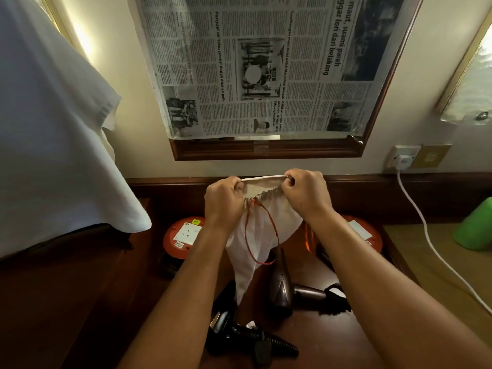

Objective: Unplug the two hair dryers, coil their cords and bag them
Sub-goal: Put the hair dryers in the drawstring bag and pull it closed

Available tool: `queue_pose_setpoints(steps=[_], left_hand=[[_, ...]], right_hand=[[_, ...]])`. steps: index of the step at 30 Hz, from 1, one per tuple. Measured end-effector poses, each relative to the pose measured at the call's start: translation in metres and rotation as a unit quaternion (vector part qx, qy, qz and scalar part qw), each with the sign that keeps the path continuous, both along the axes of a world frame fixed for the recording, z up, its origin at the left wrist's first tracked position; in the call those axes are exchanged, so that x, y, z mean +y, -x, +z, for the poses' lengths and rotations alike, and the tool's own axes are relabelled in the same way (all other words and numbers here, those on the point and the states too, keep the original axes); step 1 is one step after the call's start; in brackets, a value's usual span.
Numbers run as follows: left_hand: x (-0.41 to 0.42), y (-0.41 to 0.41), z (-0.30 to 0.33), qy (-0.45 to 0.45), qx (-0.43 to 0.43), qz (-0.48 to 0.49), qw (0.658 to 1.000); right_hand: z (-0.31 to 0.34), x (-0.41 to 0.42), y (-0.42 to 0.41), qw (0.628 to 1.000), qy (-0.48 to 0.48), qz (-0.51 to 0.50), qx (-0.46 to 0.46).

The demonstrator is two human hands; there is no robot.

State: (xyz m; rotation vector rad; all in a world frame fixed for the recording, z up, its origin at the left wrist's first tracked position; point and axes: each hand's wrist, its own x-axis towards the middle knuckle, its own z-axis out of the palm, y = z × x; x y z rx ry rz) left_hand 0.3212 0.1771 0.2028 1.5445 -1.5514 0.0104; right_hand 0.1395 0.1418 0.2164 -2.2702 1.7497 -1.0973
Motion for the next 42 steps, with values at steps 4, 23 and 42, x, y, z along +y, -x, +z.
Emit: queue_pose_setpoints(steps=[4, 23, 42], left_hand=[[0.003, -0.009, 0.003, -0.015, 0.001, 0.024, 1.0], [-0.009, 0.008, 0.014, -0.225, -0.015, -0.112, 0.968], [-0.008, -0.005, 0.038, -0.319, 0.335, -0.224, 0.858]], right_hand=[[0.004, 0.004, 0.008, 1.0, -0.013, -0.016, -0.022], [0.022, 0.004, 0.034, 0.996, -0.025, -0.051, -0.067], [0.017, 0.02, 0.035, 0.996, 0.065, 0.046, -0.051]])
